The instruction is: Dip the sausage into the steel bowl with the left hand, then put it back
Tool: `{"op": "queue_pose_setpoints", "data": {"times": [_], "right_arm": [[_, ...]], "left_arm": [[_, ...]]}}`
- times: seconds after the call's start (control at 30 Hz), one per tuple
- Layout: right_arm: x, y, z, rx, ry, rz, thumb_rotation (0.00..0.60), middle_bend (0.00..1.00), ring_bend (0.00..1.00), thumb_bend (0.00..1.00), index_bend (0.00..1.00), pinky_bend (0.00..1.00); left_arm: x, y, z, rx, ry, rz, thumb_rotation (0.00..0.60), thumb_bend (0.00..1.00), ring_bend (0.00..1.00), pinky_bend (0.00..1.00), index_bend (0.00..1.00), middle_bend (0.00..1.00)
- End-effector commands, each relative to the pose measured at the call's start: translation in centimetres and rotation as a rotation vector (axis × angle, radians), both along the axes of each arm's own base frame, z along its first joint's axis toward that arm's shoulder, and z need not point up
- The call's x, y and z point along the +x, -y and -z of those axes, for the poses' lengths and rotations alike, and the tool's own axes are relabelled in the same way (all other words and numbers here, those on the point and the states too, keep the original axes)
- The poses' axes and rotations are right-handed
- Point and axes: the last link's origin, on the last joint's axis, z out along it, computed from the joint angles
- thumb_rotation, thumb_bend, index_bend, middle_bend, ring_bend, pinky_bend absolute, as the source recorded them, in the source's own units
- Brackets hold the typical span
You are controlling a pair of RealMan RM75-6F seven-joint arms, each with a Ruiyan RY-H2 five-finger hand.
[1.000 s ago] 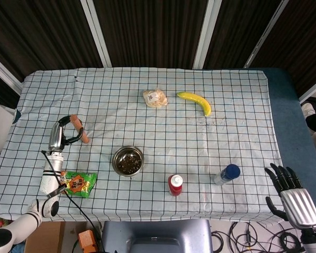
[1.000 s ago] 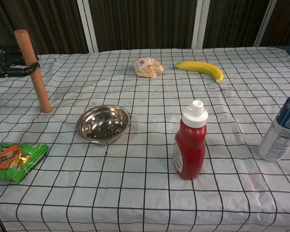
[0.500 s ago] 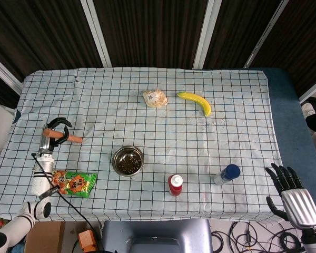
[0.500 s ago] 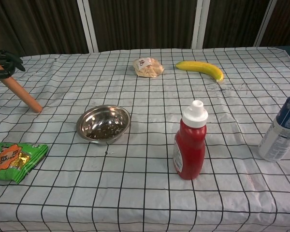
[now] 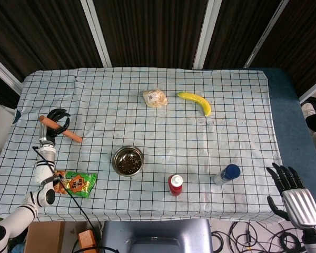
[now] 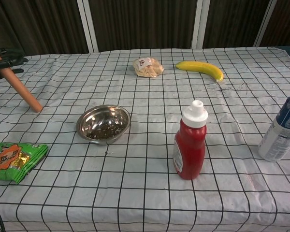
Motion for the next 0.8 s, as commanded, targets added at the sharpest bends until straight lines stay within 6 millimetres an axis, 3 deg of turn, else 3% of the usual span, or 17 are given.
{"op": "queue_pose_setpoints", "data": {"times": [0.03, 0.4, 0.6, 0.8], "right_arm": [[-0.03, 0.02, -0.02, -0.001, 0.000, 0.001, 0.600, 0.00, 0.00, 0.38, 0.00, 0.00], [-0.08, -0.11, -0.29, -0.005, 0.004, 0.003, 0.600, 0.00, 0.00, 0.38, 0.00, 0.00], [-0.09, -0.09, -0.32, -0.008, 0.005, 0.002, 0.600, 0.00, 0.00, 0.38, 0.00, 0.00], [-0.10, -0.09, -0.28, -0.004, 0.003, 0.003, 0.600, 0.00, 0.00, 0.38, 0.00, 0.00]], "left_arm": [[0.30, -0.43, -0.03, -0.019, 0.043, 0.018, 0.600, 0.31, 0.20, 0.28, 0.43, 0.53], [0.21, -1.12, 0.31, -0.013, 0.119, 0.004, 0.568, 0.26, 0.48, 0.65, 0.65, 0.82], [0.16, -1.38, 0.52, 0.012, 0.148, -0.027, 0.473, 0.26, 0.69, 0.96, 0.80, 0.98], [0.17, -1.35, 0.71, 0.008, 0.147, -0.030, 0.472, 0.27, 0.79, 1.00, 0.91, 1.00]]}}
